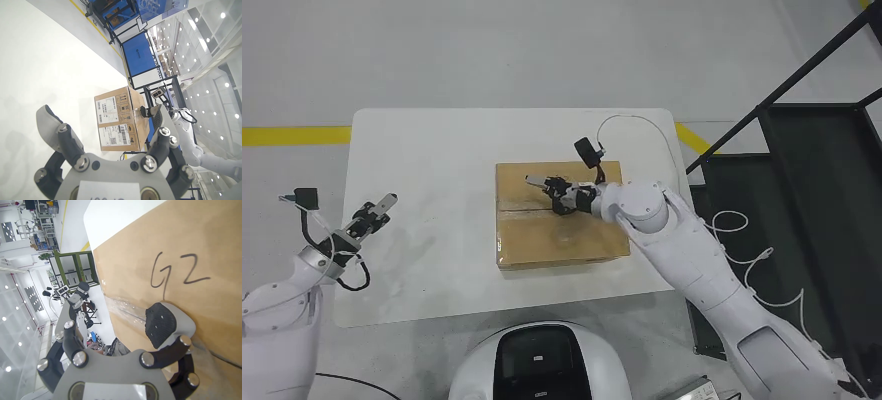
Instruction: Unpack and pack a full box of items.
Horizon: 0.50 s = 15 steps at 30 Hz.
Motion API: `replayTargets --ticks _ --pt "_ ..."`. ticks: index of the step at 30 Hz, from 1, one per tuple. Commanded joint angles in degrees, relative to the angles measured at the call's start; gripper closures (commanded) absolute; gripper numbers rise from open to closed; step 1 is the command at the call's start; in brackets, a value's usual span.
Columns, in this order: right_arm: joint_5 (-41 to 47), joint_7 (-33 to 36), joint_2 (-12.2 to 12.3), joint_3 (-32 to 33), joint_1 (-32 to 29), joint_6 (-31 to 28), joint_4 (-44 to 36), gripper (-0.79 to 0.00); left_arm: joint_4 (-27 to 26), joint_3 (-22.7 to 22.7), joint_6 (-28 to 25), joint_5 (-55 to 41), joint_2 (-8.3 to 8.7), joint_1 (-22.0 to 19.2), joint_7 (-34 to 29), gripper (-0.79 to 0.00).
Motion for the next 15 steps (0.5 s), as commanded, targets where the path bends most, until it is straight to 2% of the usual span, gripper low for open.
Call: replayTargets --ticks 1,15 --pt "-0.6 0.3 0.4 1.3 -0.9 0.8 -1.0 -0.785 0.0 0.4 0.0 0.2 0.04 -0.2 0.0 -0.785" --pt "-5.7 2.2 2.1 6.1 -3.3 6.1 -4.4 -0.785 0.4 1.5 0.1 0.8 0.44 -0.7 0.5 -0.785"
